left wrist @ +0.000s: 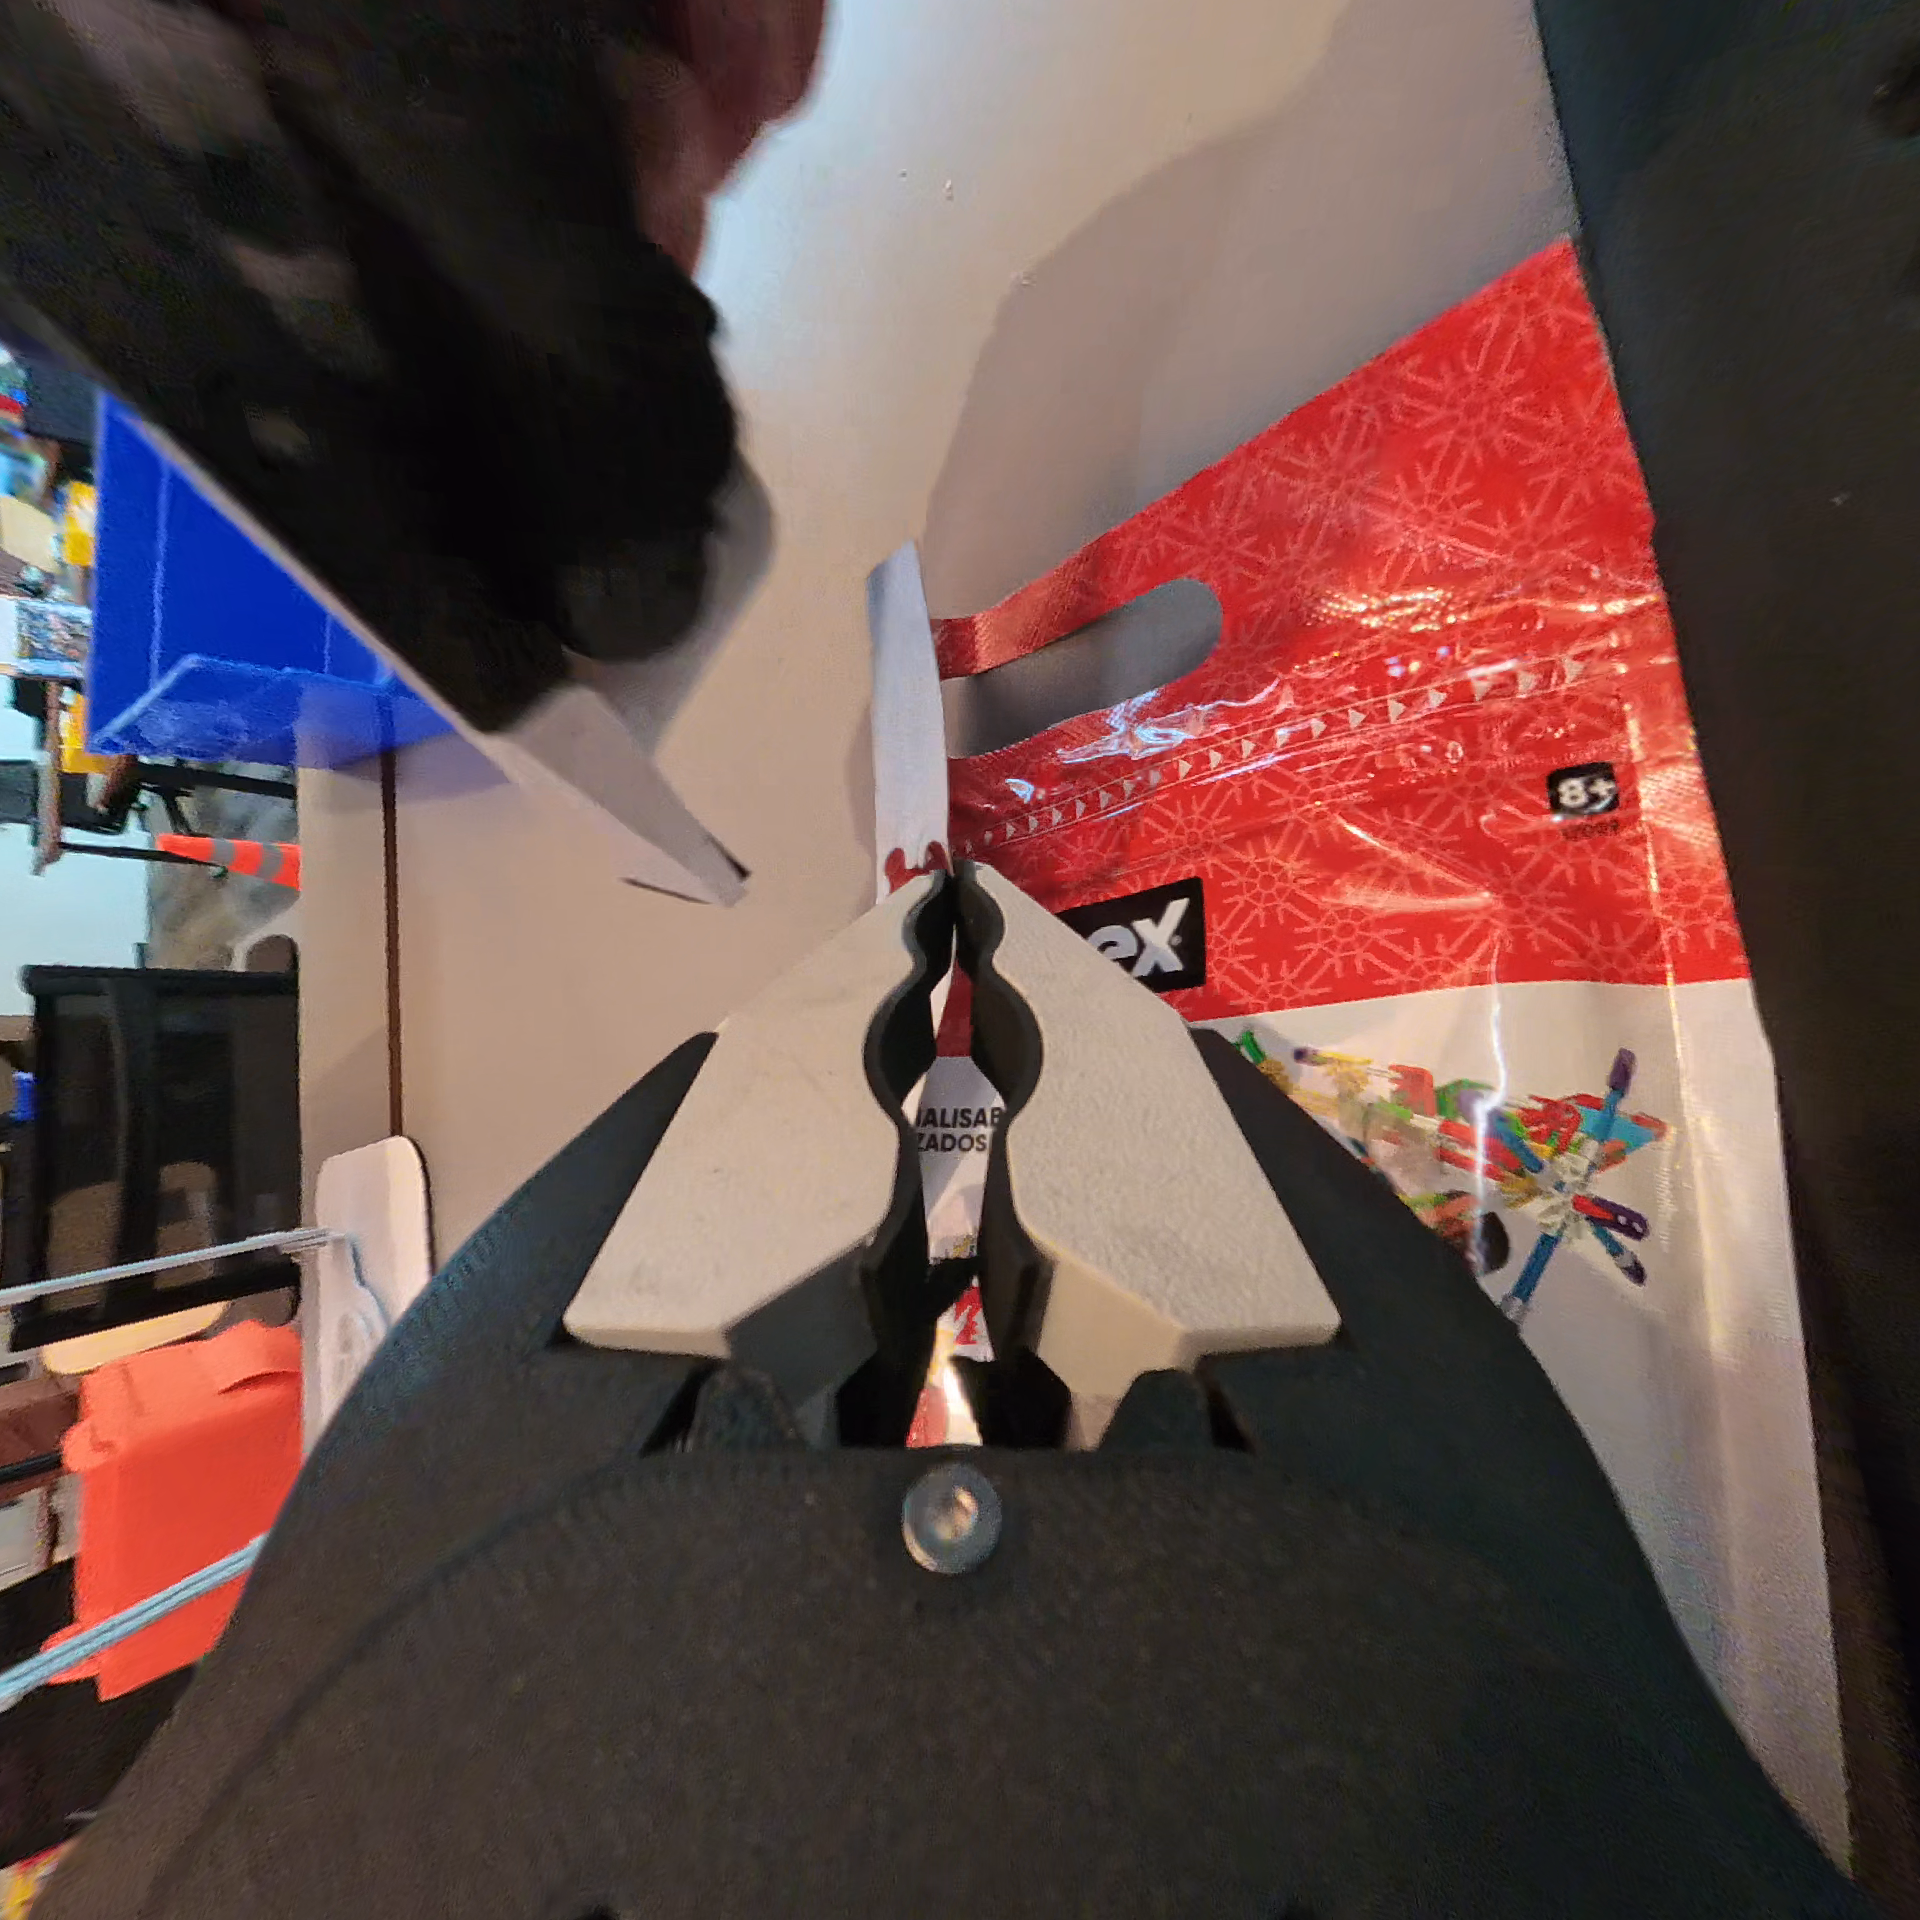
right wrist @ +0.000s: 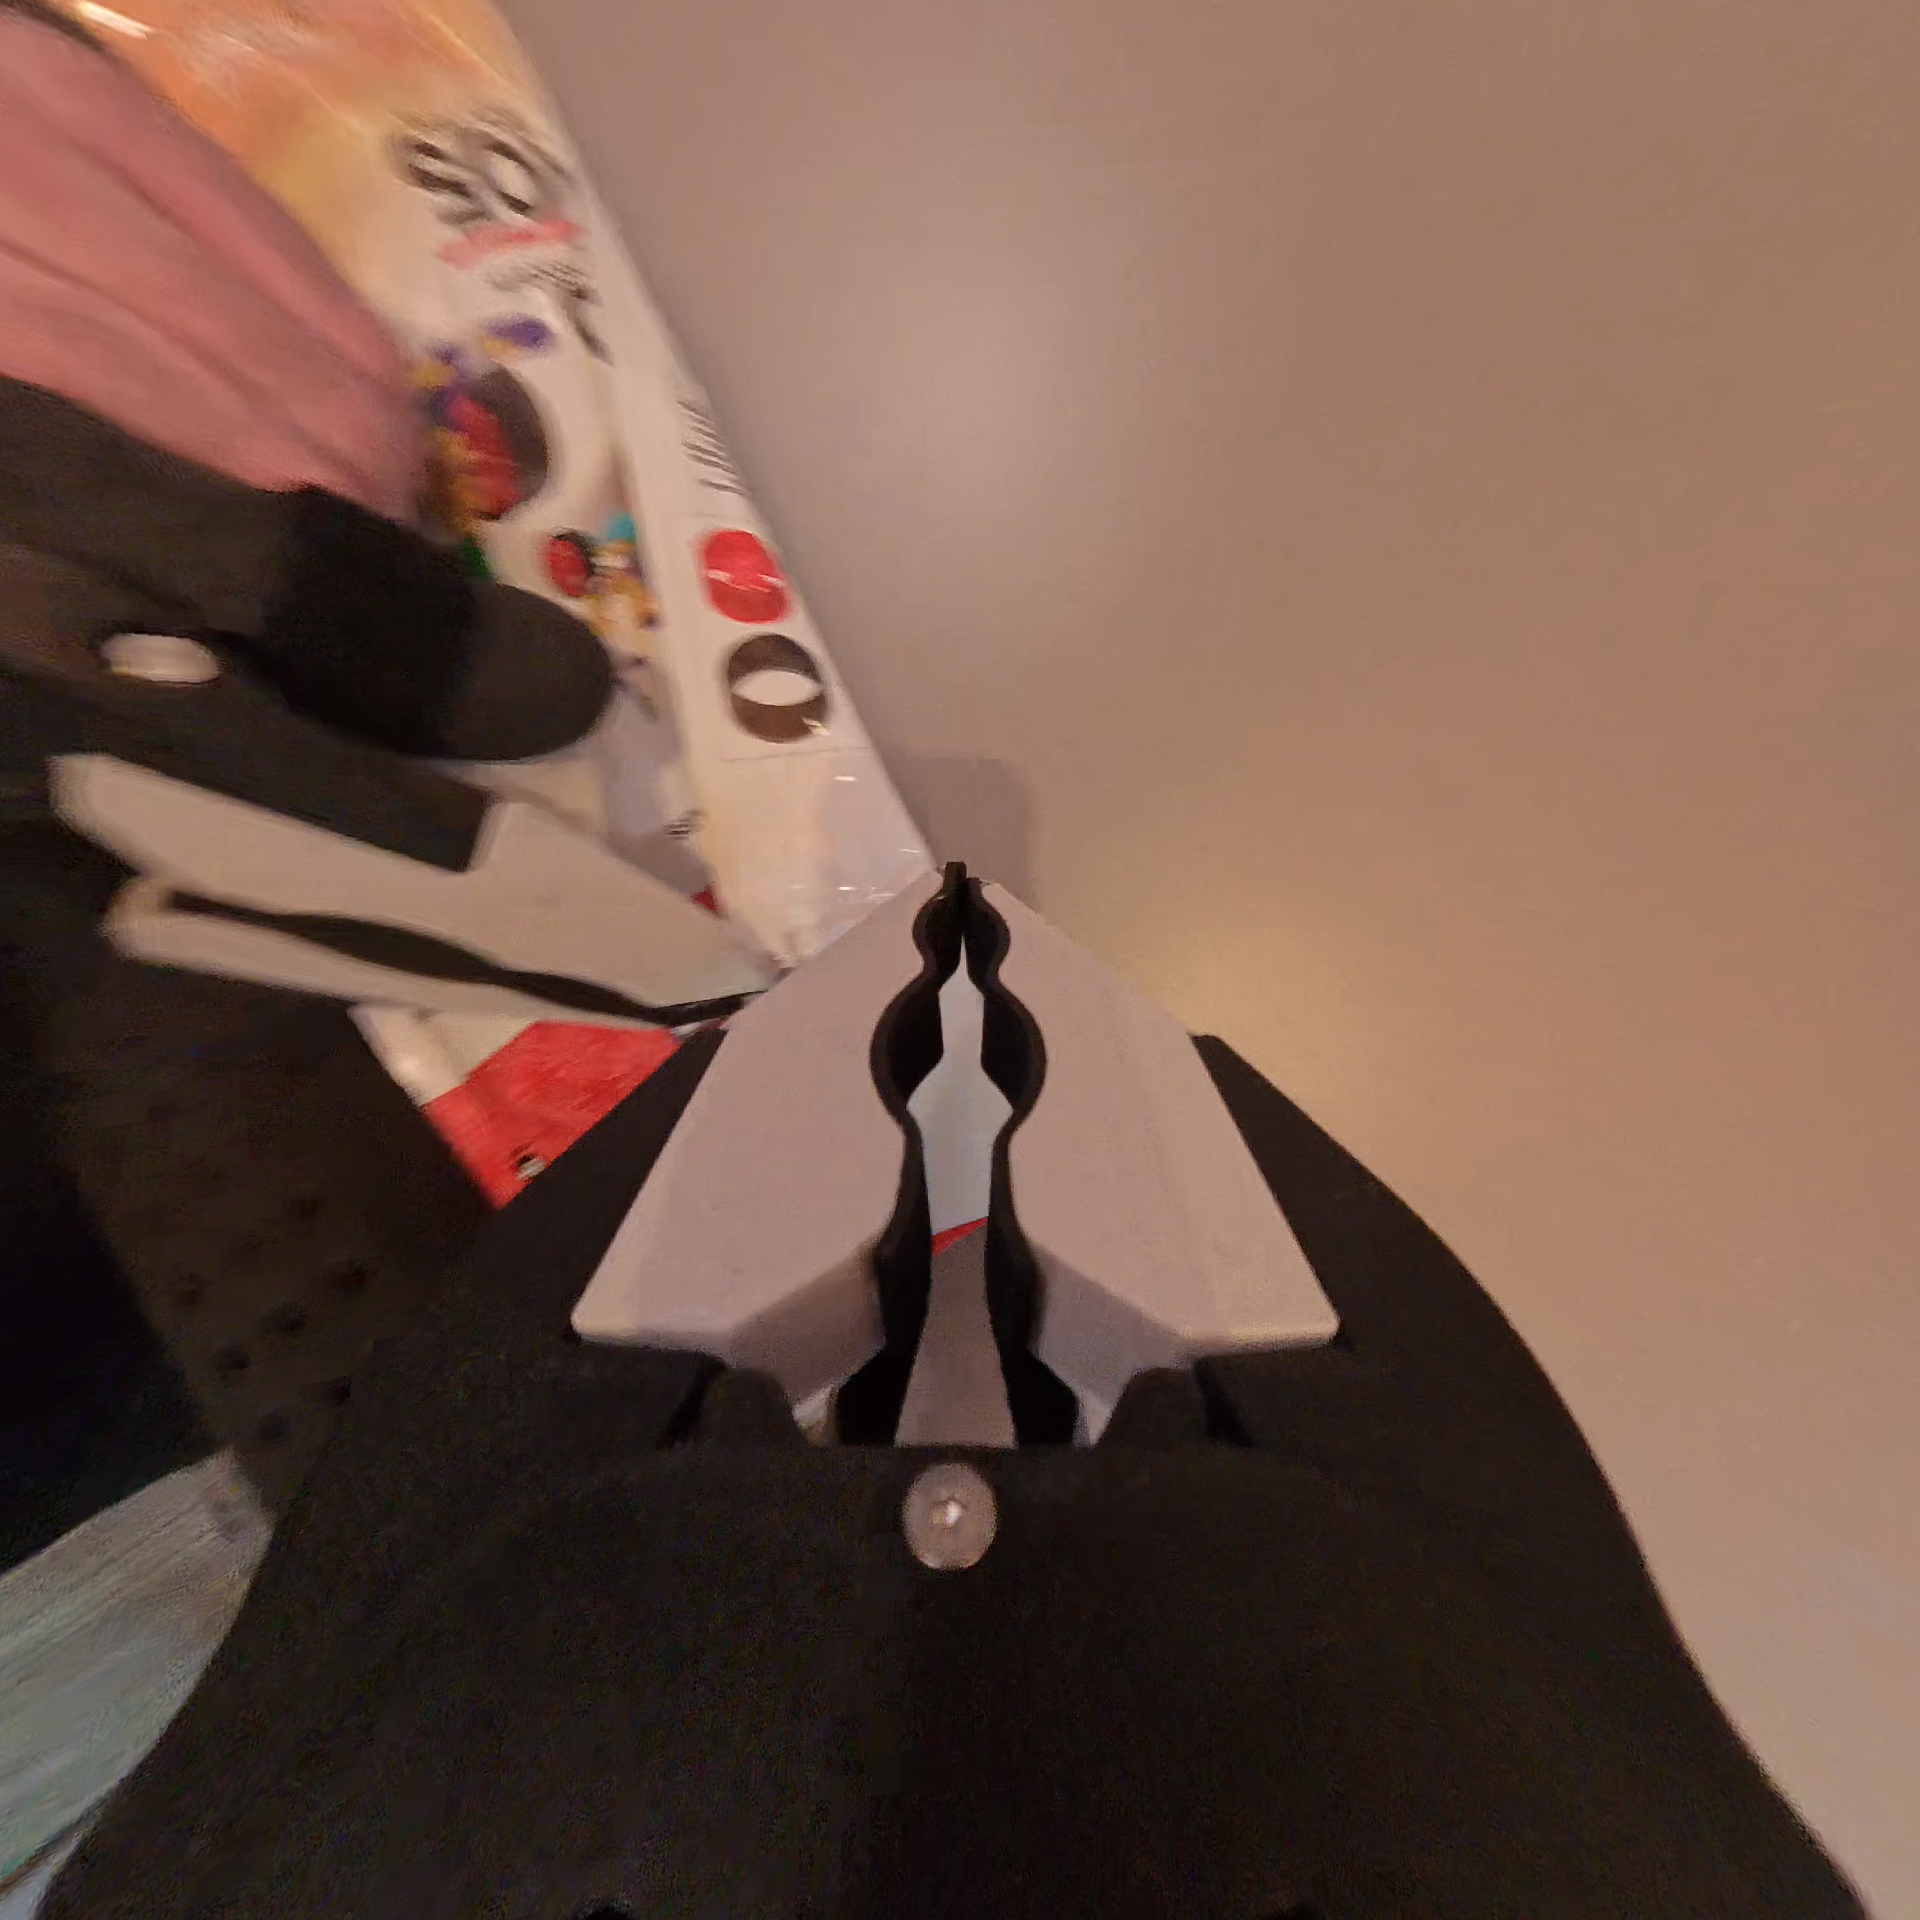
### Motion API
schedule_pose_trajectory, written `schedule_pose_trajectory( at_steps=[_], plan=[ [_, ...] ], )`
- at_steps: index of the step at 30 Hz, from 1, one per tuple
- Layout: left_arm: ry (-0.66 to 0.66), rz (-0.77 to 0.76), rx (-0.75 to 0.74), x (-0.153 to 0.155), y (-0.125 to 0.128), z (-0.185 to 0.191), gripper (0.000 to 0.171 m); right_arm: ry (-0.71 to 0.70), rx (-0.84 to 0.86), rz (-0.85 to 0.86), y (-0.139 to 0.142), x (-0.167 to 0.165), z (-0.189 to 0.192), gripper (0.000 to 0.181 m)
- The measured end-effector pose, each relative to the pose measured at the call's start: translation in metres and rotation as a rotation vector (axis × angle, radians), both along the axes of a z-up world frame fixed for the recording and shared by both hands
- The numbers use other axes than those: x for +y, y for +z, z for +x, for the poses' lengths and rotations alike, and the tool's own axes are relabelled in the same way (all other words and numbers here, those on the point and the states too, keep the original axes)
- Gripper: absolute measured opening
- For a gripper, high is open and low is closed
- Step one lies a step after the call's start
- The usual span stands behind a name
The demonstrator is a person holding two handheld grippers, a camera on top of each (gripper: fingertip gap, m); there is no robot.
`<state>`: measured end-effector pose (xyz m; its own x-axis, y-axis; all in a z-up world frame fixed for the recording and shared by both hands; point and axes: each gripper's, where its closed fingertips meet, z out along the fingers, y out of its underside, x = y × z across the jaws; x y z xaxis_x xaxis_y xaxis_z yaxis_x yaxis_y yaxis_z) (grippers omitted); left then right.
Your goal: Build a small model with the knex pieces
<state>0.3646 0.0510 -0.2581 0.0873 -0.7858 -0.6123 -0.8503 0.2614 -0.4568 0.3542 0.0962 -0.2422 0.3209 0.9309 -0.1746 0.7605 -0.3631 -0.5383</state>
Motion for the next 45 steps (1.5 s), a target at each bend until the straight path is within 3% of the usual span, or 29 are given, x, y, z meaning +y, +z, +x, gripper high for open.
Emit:
schedule_pose_trajectory(
  at_steps=[4, 5, 6, 9, 23, 35, 45],
  plan=[
    [0.002, 0.026, -0.007, 0.001, 0.003, 0.000, 0.000, 0.104, -0.023, -0.123, 0.016, -0.027, 0.008, 0.001],
    [0.004, 0.031, -0.007, 0.001, 0.003, 0.000, 0.000, 0.129, -0.046, -0.157, 0.013, -0.035, 0.009, 0.009],
    [0.002, 0.037, -0.002, 0.001, 0.003, 0.000, 0.000, 0.152, -0.074, -0.164, 0.009, -0.039, 0.011, 0.015],
    [0.001, 0.047, -0.003, 0.001, 0.004, 0.000, 0.000, 0.179, -0.119, -0.097, -0.002, -0.040, 0.010, 0.007],
    [-0.023, 0.086, 0.050, 0.000, -0.001, -0.001, 0.000, 0.192, -0.175, -0.050, -0.017, -0.037, 0.005, 0.000],
    [-0.015, 0.020, 0.153, 0.002, -0.021, -0.004, 0.000, 0.145, -0.277, 0.138, -0.037, -0.029, 0.003, 0.000],
    [0.036, 0.040, 0.158, 0.013, -0.022, -0.008, 0.000, 0.075, -0.225, 0.171, -0.037, -0.016, -0.004, 0.000]
  ],
)
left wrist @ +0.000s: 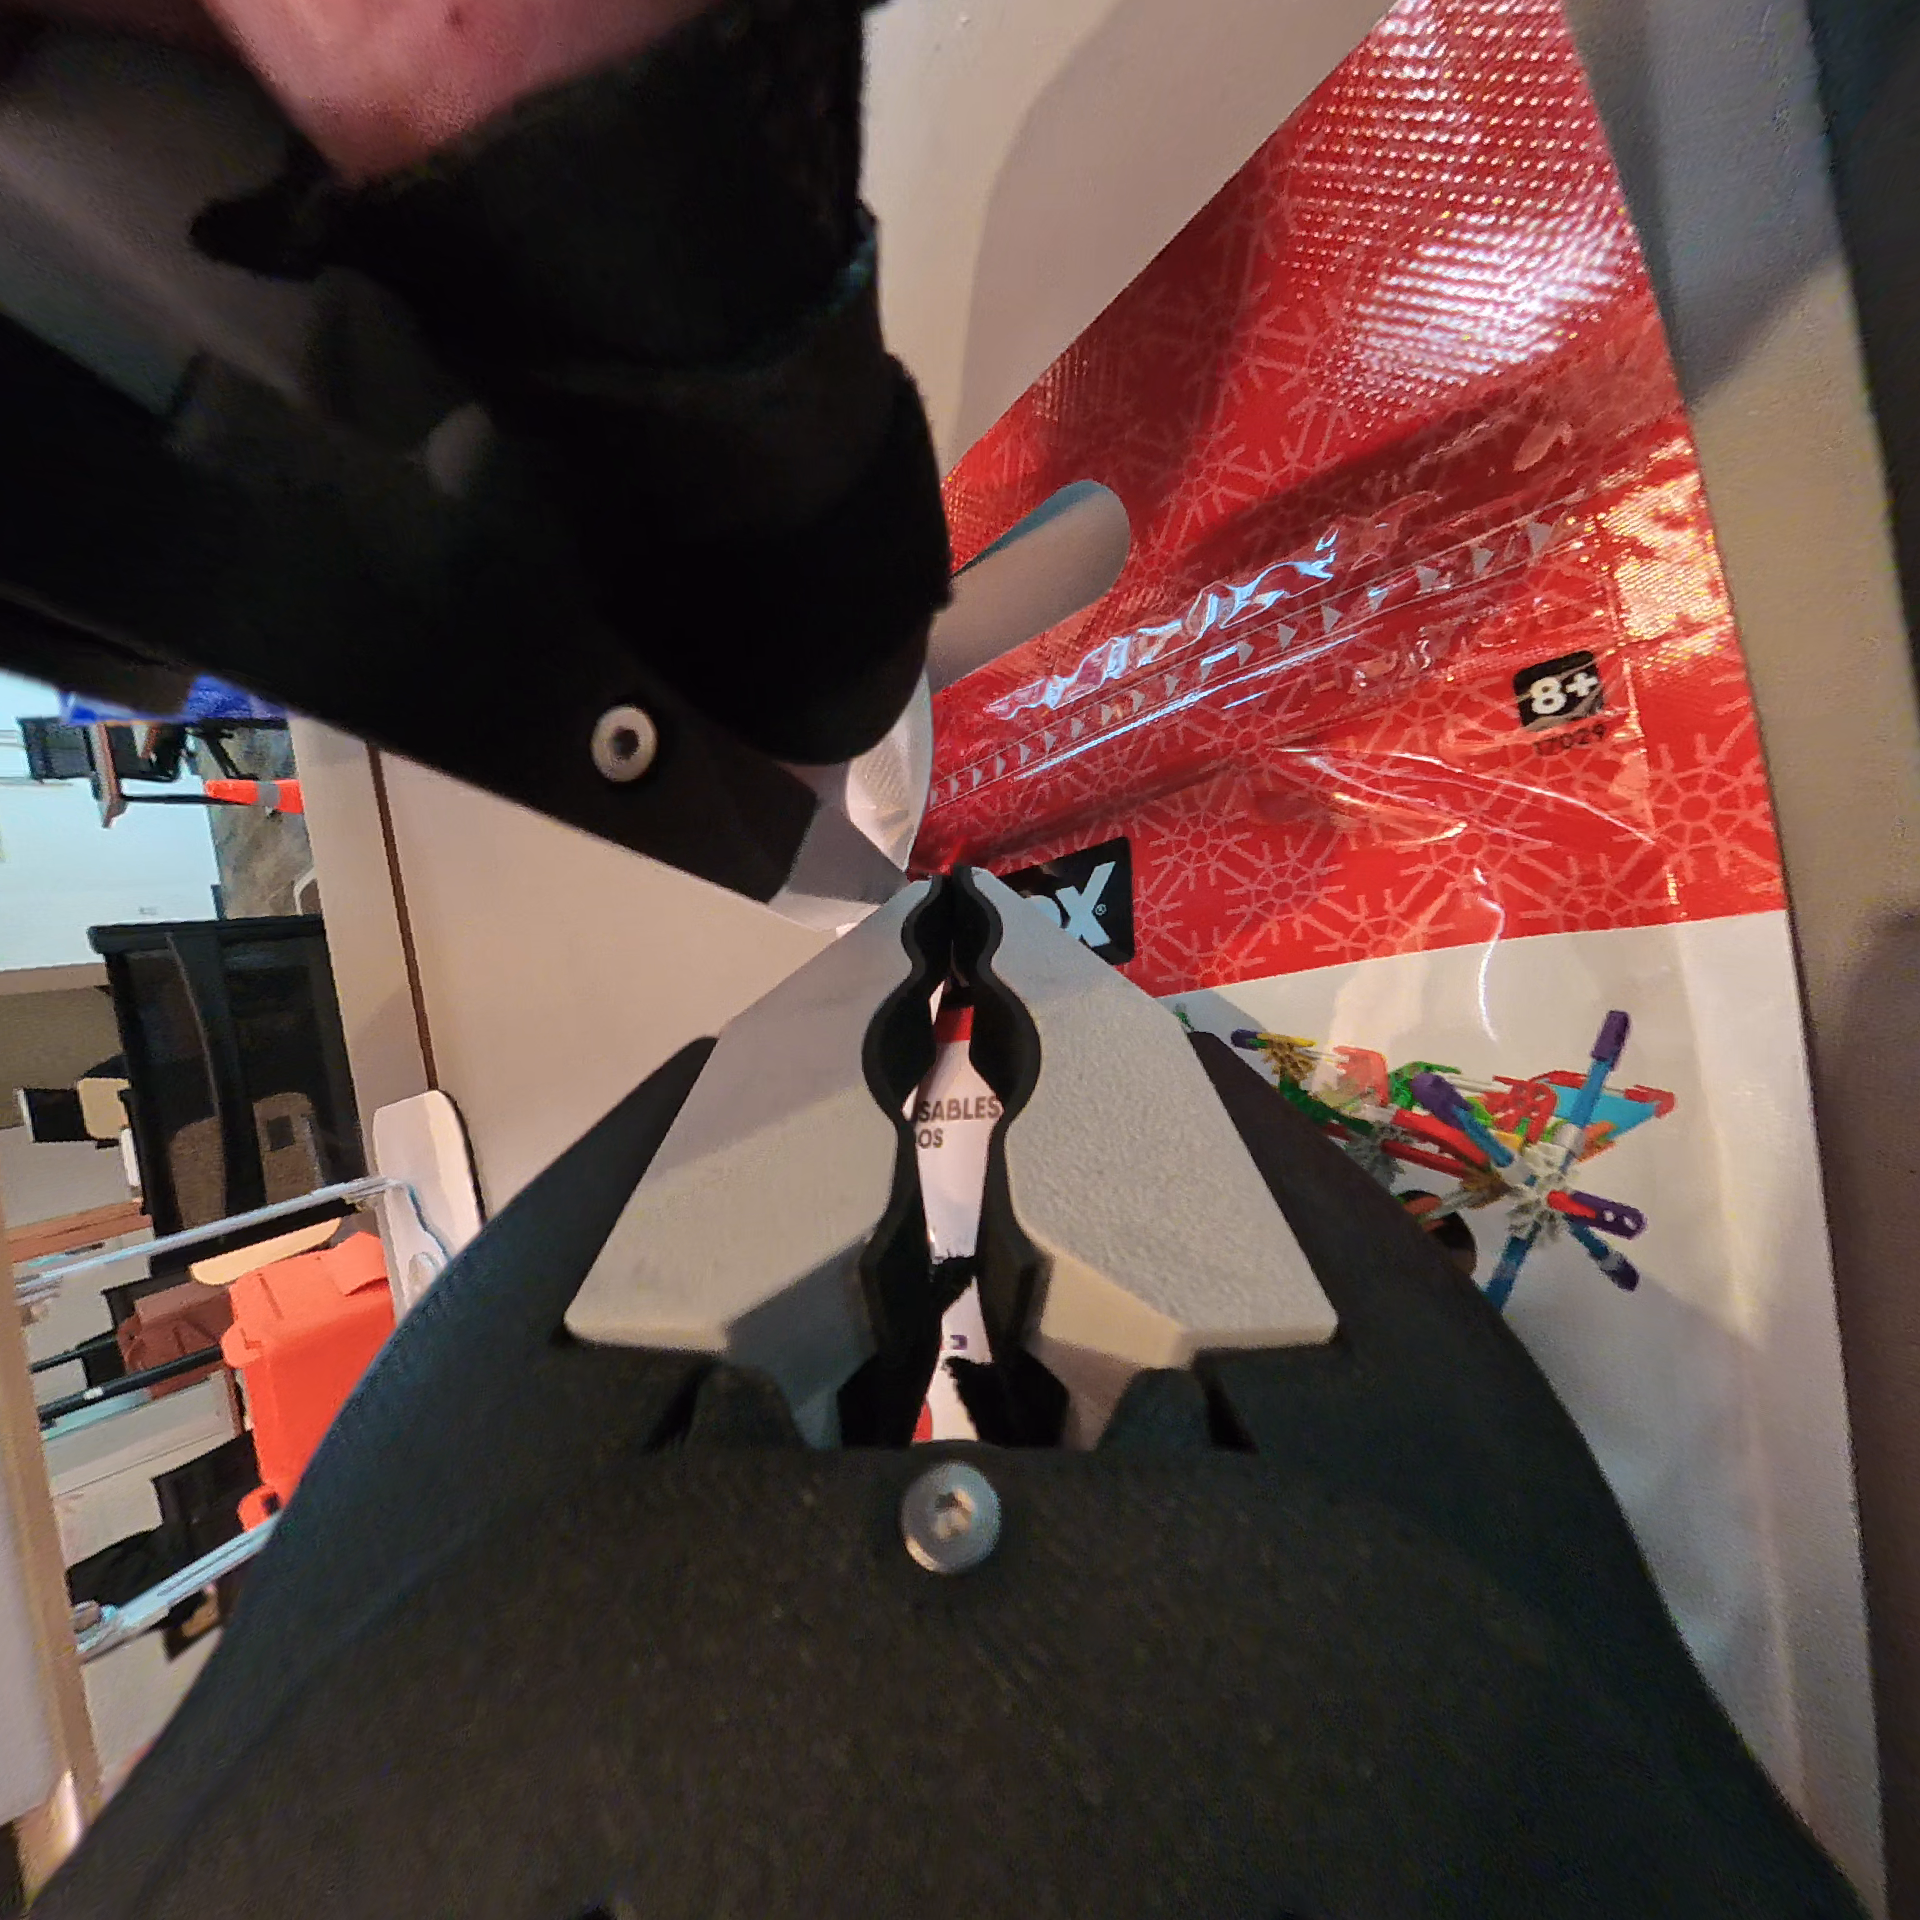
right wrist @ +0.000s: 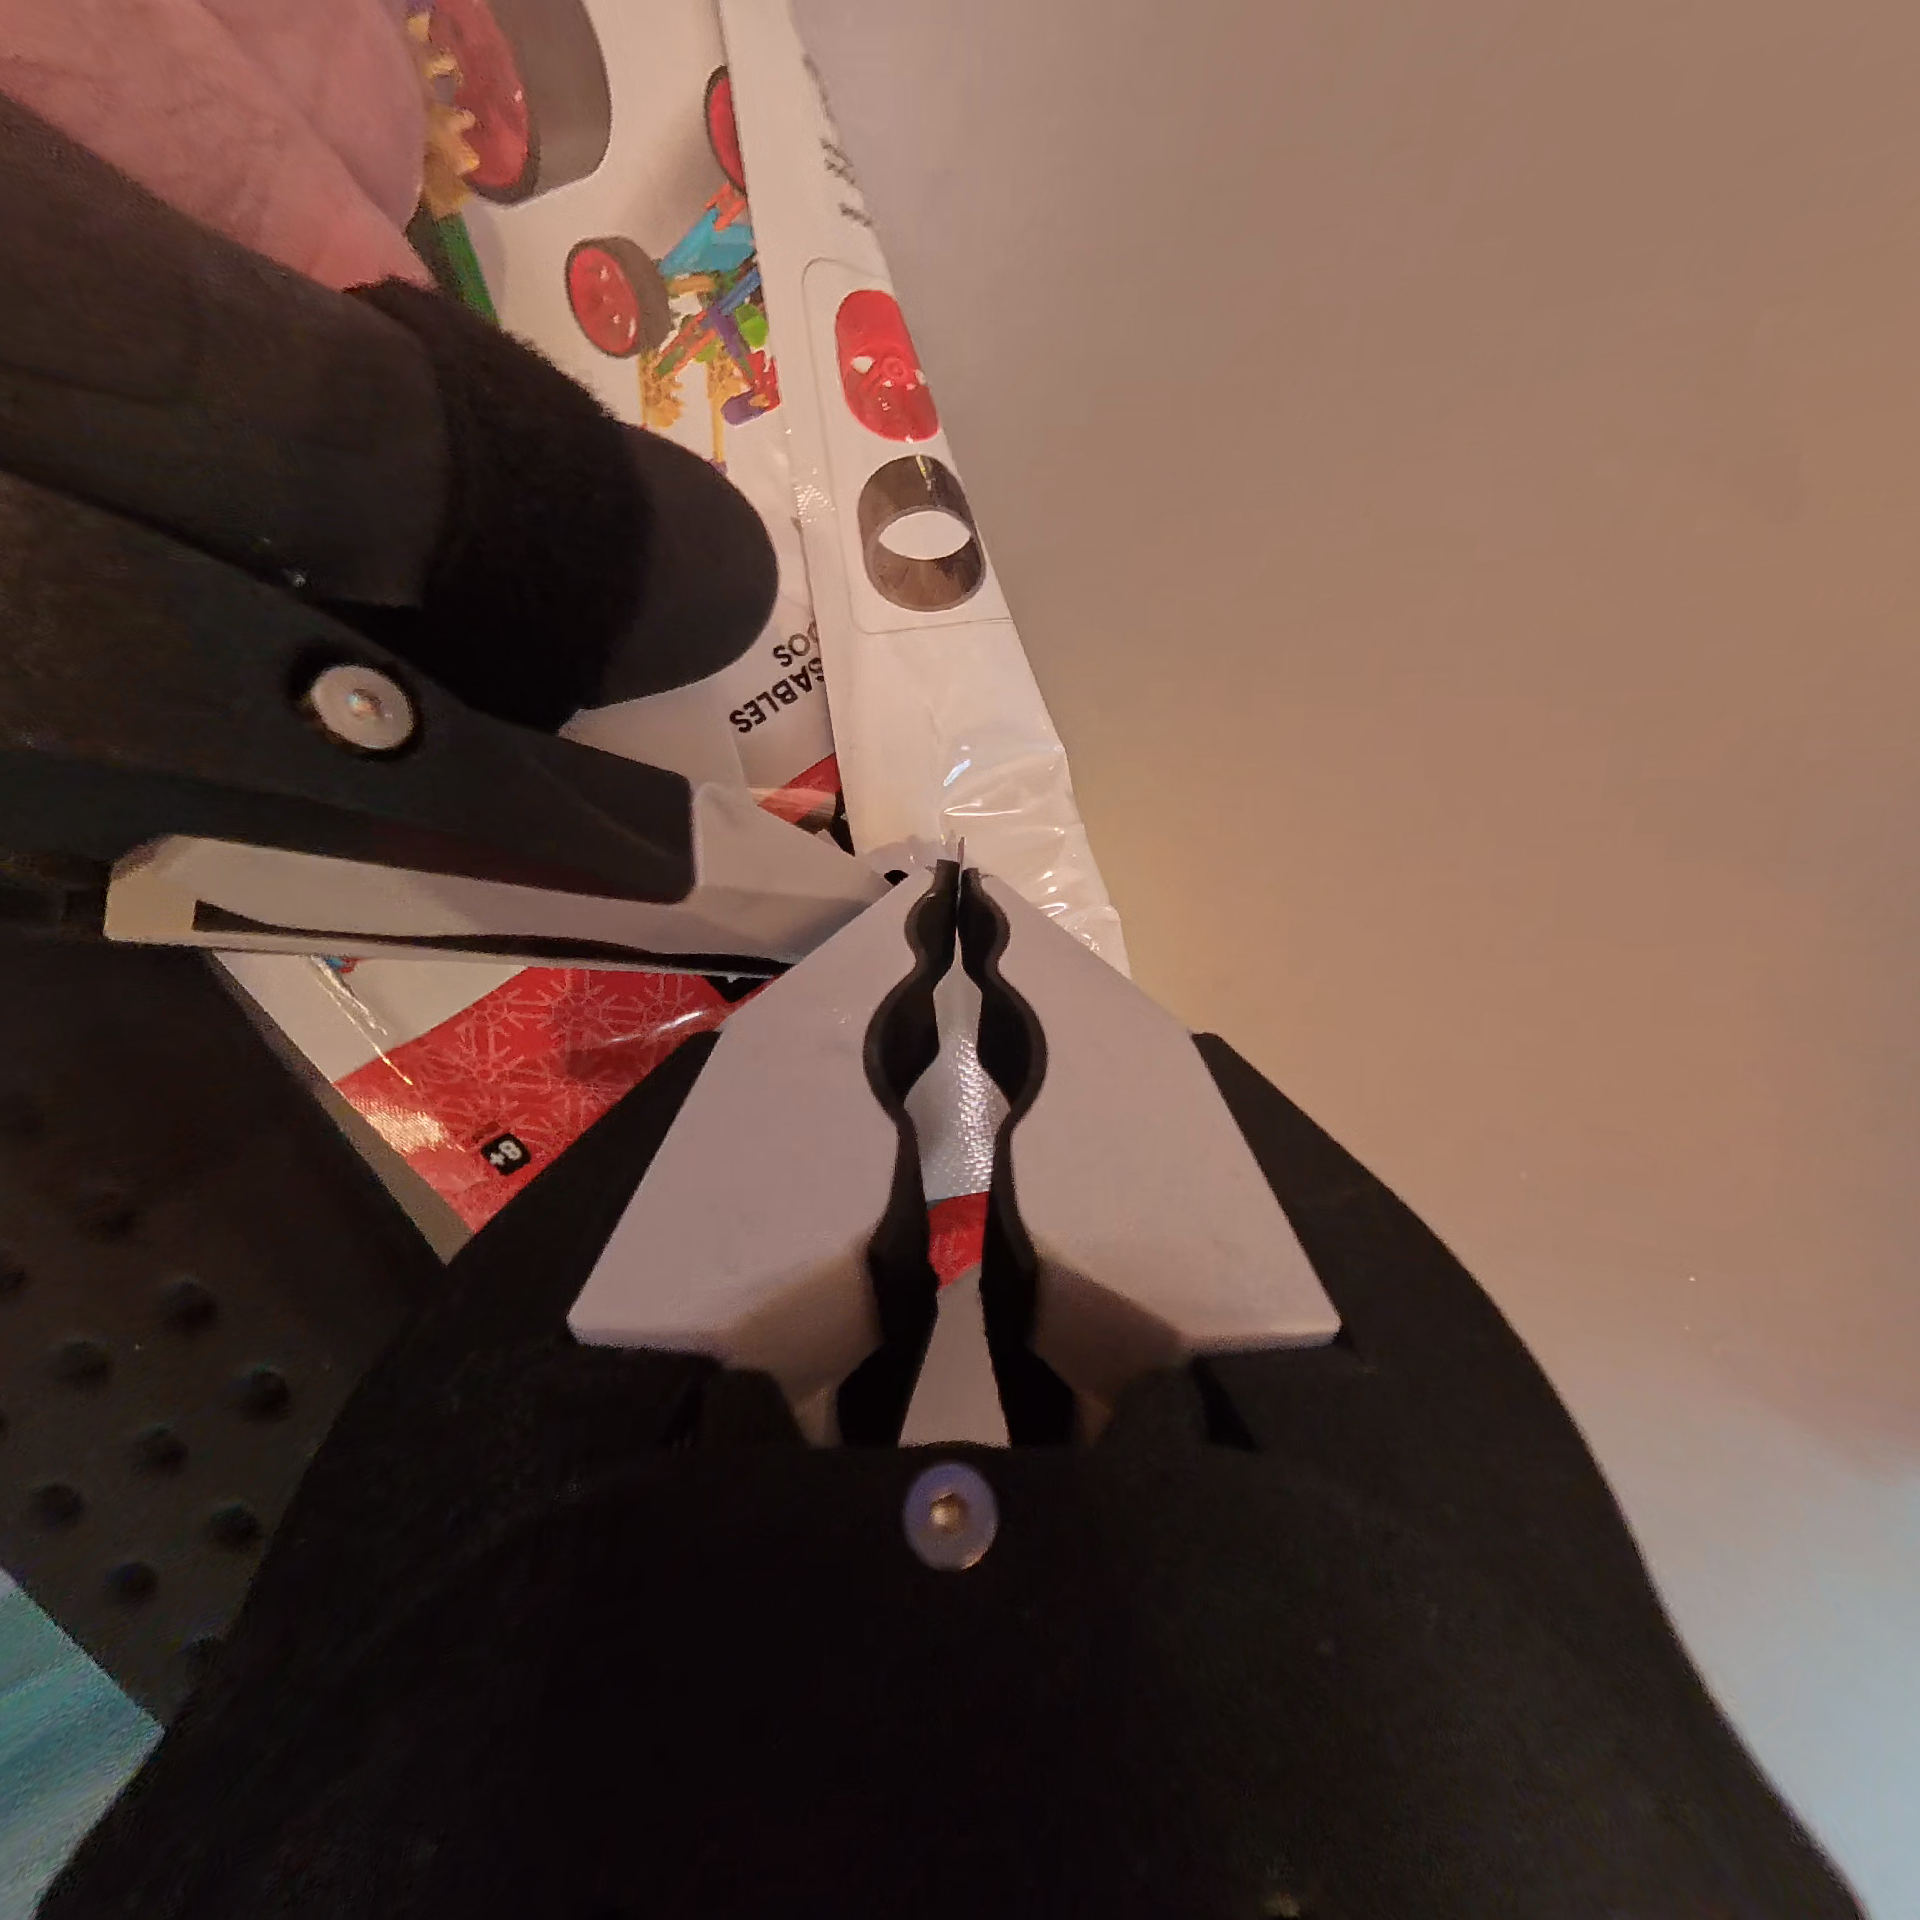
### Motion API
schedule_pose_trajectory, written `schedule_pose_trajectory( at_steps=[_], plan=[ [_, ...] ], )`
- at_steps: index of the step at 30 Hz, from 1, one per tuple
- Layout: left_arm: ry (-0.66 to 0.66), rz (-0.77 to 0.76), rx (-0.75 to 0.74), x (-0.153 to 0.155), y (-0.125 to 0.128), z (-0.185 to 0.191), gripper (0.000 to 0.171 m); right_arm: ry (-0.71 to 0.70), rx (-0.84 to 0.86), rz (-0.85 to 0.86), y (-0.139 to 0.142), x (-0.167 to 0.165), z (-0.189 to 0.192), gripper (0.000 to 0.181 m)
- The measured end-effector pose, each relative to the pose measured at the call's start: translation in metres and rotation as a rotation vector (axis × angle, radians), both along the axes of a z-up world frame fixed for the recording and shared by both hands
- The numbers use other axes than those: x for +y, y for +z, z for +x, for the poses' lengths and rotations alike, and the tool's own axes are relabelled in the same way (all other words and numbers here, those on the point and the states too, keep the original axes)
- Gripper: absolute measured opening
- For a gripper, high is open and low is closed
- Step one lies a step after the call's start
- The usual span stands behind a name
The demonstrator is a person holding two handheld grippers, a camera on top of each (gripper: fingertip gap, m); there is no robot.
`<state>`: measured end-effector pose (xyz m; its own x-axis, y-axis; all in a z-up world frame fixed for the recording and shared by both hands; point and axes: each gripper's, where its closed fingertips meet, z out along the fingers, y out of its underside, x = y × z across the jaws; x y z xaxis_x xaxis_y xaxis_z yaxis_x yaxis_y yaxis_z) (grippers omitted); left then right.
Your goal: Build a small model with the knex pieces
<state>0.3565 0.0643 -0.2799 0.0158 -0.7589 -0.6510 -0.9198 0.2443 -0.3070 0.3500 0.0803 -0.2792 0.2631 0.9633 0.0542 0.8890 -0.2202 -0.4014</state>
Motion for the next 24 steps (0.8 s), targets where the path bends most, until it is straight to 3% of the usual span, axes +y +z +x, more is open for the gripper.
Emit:
schedule_pose_trajectory(
  at_steps=[3, 5, 6, 8, 10, 15, 19, 24],
  plan=[
    [0.020, 0.004, 0.001, 0.004, 0.000, -0.002, 0.000, -0.031, 0.025, 0.015, 0.000, 0.007, -0.004, 0.000],
    [-0.063, -0.020, -0.050, -0.017, 0.004, 0.013, 0.000, -0.138, -0.003, 0.165, 0.007, 0.047, 0.014, 0.000],
    [-0.095, 0.021, -0.011, -0.024, 0.000, 0.015, 0.000, -0.204, 0.057, 0.114, 0.014, 0.061, 0.019, 0.000],
    [-0.033, -0.033, -0.081, -0.014, 0.006, 0.014, 0.000, -0.218, 0.124, 0.077, 0.029, 0.072, 0.021, 0.000],
    [-0.031, -0.028, -0.050, -0.011, 0.001, 0.011, 0.000, -0.125, 0.195, 0.010, 0.040, 0.054, 0.008, 0.000],
    [-0.041, 0.007, -0.056, -0.011, 0.005, 0.012, 0.000, -0.005, 0.142, -0.160, 0.038, -0.001, 0.009, 0.001],
    [-0.029, 0.027, -0.081, -0.008, 0.010, 0.013, 0.000, 0.068, 0.065, -0.199, 0.029, -0.021, 0.018, 0.018],
    [-0.038, 0.051, -0.058, -0.008, 0.008, 0.012, 0.000, 0.068, 0.045, -0.158, 0.017, -0.023, 0.016, 0.010]
  ],
)
